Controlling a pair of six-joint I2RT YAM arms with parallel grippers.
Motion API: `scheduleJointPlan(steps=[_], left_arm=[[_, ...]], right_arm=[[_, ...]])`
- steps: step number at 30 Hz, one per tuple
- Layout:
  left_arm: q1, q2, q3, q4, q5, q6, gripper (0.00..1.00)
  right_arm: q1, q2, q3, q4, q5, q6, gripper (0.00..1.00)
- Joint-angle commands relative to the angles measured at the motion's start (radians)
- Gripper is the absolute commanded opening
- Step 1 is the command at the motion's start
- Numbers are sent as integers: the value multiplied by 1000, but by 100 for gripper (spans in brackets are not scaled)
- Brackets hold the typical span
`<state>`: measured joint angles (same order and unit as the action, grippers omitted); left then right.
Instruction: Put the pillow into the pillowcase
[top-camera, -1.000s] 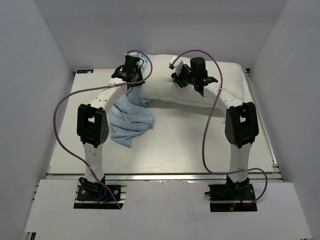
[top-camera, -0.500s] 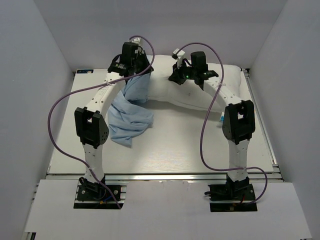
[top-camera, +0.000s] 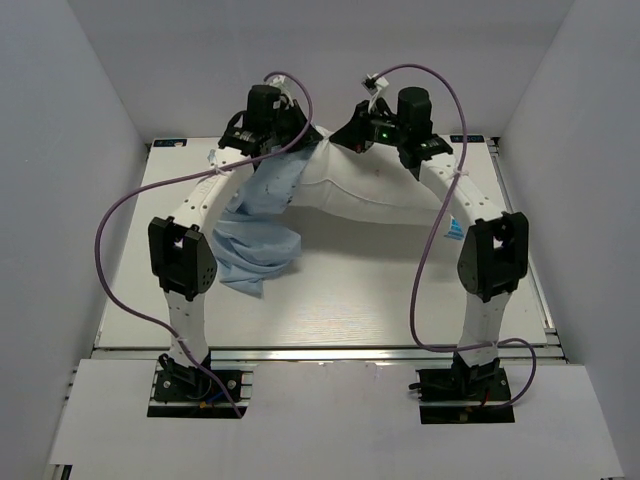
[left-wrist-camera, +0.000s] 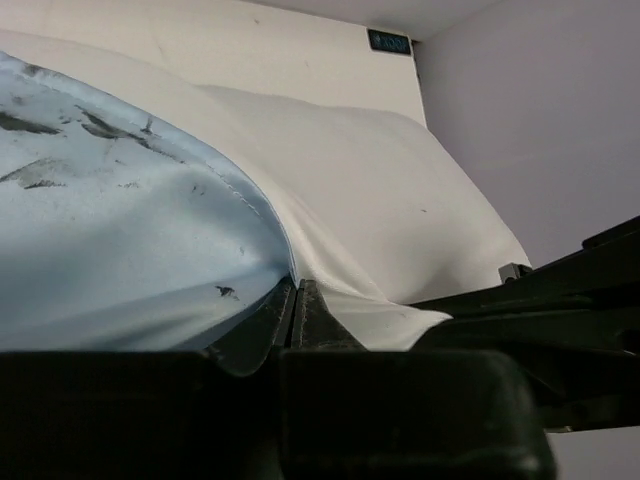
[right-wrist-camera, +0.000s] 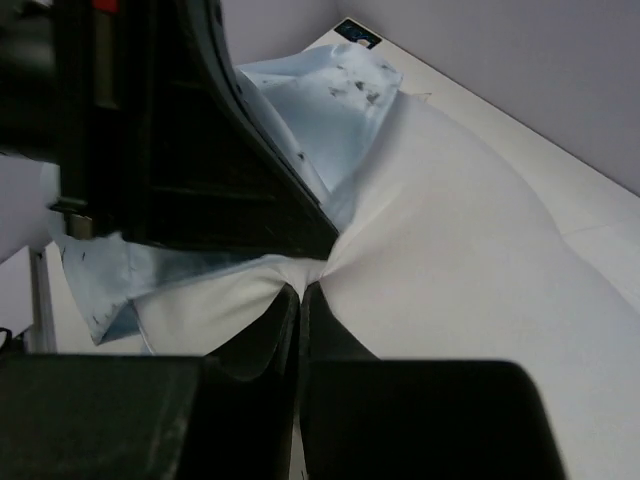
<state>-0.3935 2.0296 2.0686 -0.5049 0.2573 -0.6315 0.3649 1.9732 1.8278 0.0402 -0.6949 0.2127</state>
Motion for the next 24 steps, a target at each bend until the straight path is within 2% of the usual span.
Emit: scheduleJointPlan(steps=[1,5,9,11,15,18,21,24], left_arm=[[-21,-103,-112,51,36,-39,8],[-33,-147,-251,130,54,-98,7],[-85,-132,-236,155,69,-131,7],[-110,-97,-210,154,77,-142,6],[-171,-11,-64,146,105,-180,6],[-189,37,10,149,122,-209,6],[-196,12,-14,172,116,-226,6],[-200,-66,-161,219,93,-234,5]], right_arm=[[2,-174,-24,262,-87,90,0],[25,-206,-236,195,-94,-13,0],[52,-279,-471,228,-28,-123,0],[57,-293,-518,248,15,-127,0],[57,-326,-558,302,98,-104,0],[57,-404,-599,378,172,-98,0],[57,-476,-648,418,199,-143,0],[57,-517,-734,406,173,-225,0]])
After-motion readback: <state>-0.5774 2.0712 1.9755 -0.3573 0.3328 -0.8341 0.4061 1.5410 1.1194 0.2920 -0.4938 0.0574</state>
